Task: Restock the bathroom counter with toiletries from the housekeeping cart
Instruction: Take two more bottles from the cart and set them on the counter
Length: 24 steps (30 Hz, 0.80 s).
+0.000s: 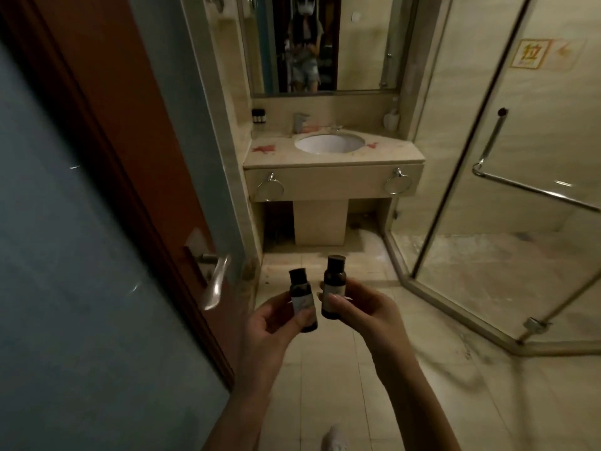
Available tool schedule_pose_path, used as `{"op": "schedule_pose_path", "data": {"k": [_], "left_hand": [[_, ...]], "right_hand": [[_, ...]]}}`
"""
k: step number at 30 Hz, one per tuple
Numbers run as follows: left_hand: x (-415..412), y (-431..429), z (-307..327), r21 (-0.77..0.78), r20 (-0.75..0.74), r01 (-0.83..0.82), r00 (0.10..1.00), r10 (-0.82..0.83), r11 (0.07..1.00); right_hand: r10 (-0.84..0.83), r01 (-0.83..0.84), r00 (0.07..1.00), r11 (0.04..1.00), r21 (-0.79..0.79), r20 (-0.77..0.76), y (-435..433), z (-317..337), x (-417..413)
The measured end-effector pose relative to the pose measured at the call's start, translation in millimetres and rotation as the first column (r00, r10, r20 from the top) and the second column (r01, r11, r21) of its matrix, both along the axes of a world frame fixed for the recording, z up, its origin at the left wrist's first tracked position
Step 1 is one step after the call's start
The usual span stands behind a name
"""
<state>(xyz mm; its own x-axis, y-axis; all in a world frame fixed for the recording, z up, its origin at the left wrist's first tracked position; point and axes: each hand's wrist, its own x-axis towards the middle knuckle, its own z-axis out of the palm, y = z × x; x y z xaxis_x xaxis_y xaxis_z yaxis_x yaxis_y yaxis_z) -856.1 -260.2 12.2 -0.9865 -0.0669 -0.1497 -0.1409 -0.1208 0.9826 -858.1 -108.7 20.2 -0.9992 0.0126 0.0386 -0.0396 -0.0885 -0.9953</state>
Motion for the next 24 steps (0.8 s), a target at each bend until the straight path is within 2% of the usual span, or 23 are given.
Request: {"op": "schedule_pose_path", "data": {"k": [7, 11, 17, 24], "left_hand": [[-126.8, 65.7, 5.5, -0.015, -0.042, 0.052, 0.998, -0.053, 0.999], [-177.0, 90.0, -3.1, -0.009, -0.007, 0.084, 0.996, -0.084, 0.996], [-233.6, 94.0, -13.1, -0.050, 0.082, 0.093, 0.993, -0.088, 0.994], [-312.4, 95.6, -28.5, -0.109, 0.113, 0.151, 0.984, -0.139, 0.982]], "right_hand": [[0.037, -0.037, 0.999, 0.999, -0.032, -0.001, 66.7, 7.8, -115.0], [0.035, -0.034, 0.998, 0.999, -0.024, 0.055, 92.6, -5.4, -171.2], [0.090, -0.094, 0.985, 0.995, 0.023, 0.144, 101.0, -24.2, -232.5], [0.097, -0.103, 0.972, 0.995, 0.016, 0.214, 105.1, -36.3, -307.8]]}}
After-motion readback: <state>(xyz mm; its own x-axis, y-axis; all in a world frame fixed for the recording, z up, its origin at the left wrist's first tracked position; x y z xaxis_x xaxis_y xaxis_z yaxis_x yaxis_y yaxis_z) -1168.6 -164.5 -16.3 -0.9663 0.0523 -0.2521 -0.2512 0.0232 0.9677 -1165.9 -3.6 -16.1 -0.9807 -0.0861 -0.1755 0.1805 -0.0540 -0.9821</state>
